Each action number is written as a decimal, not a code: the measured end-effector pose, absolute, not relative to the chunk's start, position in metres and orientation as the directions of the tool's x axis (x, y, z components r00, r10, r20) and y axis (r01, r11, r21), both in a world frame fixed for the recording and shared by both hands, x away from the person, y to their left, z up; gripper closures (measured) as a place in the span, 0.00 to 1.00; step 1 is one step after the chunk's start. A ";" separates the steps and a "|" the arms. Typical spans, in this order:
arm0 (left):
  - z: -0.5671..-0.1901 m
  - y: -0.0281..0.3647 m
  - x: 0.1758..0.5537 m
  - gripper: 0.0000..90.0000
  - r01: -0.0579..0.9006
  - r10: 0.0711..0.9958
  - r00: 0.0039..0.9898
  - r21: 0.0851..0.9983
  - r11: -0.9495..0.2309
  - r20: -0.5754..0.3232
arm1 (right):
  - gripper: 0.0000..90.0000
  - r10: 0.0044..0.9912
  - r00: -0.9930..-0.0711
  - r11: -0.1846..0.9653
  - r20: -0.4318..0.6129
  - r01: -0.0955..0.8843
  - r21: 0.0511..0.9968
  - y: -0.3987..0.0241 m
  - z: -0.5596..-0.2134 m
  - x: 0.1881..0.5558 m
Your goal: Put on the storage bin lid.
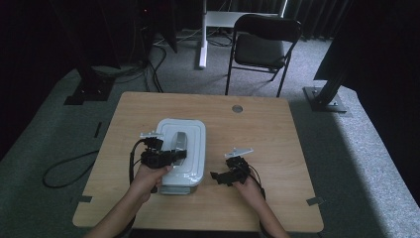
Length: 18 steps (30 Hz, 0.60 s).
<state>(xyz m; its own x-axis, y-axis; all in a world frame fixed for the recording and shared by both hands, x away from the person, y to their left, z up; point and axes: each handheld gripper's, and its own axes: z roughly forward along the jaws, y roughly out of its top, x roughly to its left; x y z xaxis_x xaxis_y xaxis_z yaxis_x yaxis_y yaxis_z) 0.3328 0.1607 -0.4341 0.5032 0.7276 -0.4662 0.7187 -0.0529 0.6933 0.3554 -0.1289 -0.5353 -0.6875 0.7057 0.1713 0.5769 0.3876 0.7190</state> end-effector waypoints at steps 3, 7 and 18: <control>-0.433 0.162 0.331 0.78 0.713 0.723 0.506 0.700 -0.042 -0.471 | 0.14 0.704 -0.690 0.389 0.167 0.572 0.723 -0.131 -0.533 0.354; -0.430 0.159 0.326 0.67 0.696 0.709 0.527 0.717 -0.044 -0.468 | 0.14 0.709 -0.685 0.383 0.168 0.574 0.724 -0.135 -0.532 0.354; -0.410 0.185 0.312 0.47 0.602 0.757 0.538 0.798 -0.037 -0.370 | 0.14 0.724 -0.671 0.369 0.163 0.576 0.729 -0.141 -0.530 0.356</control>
<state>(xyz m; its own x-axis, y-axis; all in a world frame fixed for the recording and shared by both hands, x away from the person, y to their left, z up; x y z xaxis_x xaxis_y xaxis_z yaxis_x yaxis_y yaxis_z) 0.3116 0.1848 -0.4100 0.5379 0.7573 -0.3704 0.6018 -0.0372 0.7978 0.3560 -0.1414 -0.5297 -0.6707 0.7236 0.1630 0.5757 0.3693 0.7295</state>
